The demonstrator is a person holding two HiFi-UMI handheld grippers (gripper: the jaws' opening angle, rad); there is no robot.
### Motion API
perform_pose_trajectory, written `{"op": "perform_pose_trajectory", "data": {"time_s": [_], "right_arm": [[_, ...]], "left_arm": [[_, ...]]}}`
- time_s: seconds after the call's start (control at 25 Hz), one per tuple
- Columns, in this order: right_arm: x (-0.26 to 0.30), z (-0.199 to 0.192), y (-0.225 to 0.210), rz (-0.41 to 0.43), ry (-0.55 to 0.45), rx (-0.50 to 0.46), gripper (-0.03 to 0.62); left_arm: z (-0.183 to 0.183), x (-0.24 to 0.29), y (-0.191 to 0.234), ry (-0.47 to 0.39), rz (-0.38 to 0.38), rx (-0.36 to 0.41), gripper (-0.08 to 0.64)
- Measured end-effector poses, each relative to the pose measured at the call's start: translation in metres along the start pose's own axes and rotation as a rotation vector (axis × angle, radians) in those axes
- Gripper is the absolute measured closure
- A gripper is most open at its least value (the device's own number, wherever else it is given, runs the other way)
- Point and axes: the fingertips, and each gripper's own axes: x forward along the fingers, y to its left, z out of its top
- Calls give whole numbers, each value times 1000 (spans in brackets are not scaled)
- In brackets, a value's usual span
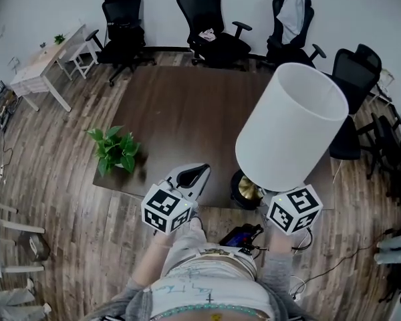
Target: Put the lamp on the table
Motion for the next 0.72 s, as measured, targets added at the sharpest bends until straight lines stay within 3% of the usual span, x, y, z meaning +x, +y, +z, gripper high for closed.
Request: {"op": "perform_pose_trajectory", "data": {"time_s": [0.32,0.72], "right_arm": [[43,2,-10,-50,8,8,541],[57,-1,-34,-144,-2,38,541]], "left_arm": [[-11,9,55,39,-33,-12,548],[-21,31,73,83,-116,-24,548]]}}
